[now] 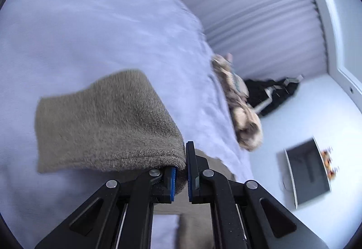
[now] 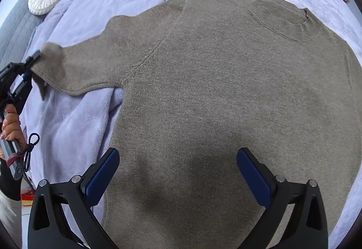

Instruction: Fold small clothes

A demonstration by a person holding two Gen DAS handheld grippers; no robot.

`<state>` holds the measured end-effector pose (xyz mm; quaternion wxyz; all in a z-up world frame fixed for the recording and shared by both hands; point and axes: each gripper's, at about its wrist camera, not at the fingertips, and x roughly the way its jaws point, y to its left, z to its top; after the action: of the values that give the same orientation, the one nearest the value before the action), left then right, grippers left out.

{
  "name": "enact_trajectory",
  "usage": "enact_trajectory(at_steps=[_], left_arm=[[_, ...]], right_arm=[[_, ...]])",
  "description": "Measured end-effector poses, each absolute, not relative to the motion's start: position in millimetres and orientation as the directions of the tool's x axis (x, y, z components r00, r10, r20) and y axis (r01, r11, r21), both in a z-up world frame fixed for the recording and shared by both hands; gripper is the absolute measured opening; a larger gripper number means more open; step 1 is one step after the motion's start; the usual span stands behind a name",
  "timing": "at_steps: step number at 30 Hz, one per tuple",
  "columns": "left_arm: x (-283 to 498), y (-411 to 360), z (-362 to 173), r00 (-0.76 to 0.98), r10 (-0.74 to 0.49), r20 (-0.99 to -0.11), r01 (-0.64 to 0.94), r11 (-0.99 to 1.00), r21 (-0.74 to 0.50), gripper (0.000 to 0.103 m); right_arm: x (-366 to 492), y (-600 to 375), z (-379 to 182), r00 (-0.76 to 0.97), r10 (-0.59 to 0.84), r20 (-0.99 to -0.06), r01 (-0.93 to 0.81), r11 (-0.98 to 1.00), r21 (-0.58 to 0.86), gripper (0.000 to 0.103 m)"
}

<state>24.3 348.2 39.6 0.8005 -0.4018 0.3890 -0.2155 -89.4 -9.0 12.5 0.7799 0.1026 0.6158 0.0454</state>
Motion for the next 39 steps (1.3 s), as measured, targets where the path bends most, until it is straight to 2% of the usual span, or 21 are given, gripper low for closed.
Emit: enact_trajectory(at_steps=[6,9,13,18,19,20,21,22,25,29,31,35,38,39], left_arm=[[45,227,79,0.458,-0.78,-0.426,0.22,0.564,-0.796,0.008],[44,154,80,0.367,-0.789,-0.493,0.293,0.601,-0.743,0.008],[32,59,50,0.242,-0.763,-0.6,0.368,0.644,-0.671,0.008],[-6,-9,-3,0.183,-0.587,-0.789,0.446,0.764,-0.465,0.009],[-5,-18,-11,0.178,-0.555,-0.813,0.45,0.78,-0.434,0.015],[-5,-19,-17,0.17,-0.532,-0.83,0.45,0.791,-0.415,0.023],[-8,-19,-22,0.161,-0.518,-0.84,0.441,0.799,-0.408,0.045],[-11,-16,-22,0.181,-0.511,-0.84,0.422,0.812,-0.403,0.061],[-20,3,-6,0.261,-0.502,-0.825,0.407,0.832,-0.377,0.064],[-24,48,15,0.374,-0.403,-0.836,0.373,0.89,-0.262,0.065],[-22,77,20,0.442,-0.299,-0.846,0.319,0.933,-0.164,0.086],[-27,133,17,0.485,-0.149,-0.862,0.218,0.975,-0.046,0.086],[-28,156,-3,0.451,-0.07,-0.89,0.174,0.985,0.011,0.086],[-27,159,-11,0.445,-0.045,-0.895,0.168,0.985,0.034,0.086]], right_arm=[[-107,-65,23,0.297,0.227,-0.928,0.158,0.946,0.282,0.103],[-120,-96,27,0.325,0.215,-0.921,0.242,0.923,0.3,0.103],[-139,-135,24,0.334,0.17,-0.927,0.349,0.891,0.29,0.103],[-165,-184,11,0.327,0.17,-0.93,0.474,0.822,0.317,0.103],[-168,-192,6,0.329,0.181,-0.927,0.494,0.804,0.332,0.103],[-172,-200,0,0.334,0.197,-0.922,0.511,0.784,0.352,0.103],[-173,-206,-4,0.338,0.212,-0.917,0.52,0.769,0.37,0.103],[-174,-210,-7,0.344,0.236,-0.909,0.525,0.755,0.394,0.103],[-168,-208,-10,0.341,0.267,-0.901,0.507,0.756,0.416,0.103],[-140,-192,2,0.352,0.267,-0.897,0.4,0.824,0.401,0.103],[-124,-184,16,0.37,0.226,-0.901,0.31,0.885,0.349,0.103],[-80,-128,41,0.425,0.154,-0.892,0.061,0.978,0.198,0.103],[-52,-75,36,0.434,0.005,-0.901,-0.114,0.992,-0.049,0.102],[-47,-64,31,0.446,-0.043,-0.894,-0.153,0.98,-0.124,0.098]])
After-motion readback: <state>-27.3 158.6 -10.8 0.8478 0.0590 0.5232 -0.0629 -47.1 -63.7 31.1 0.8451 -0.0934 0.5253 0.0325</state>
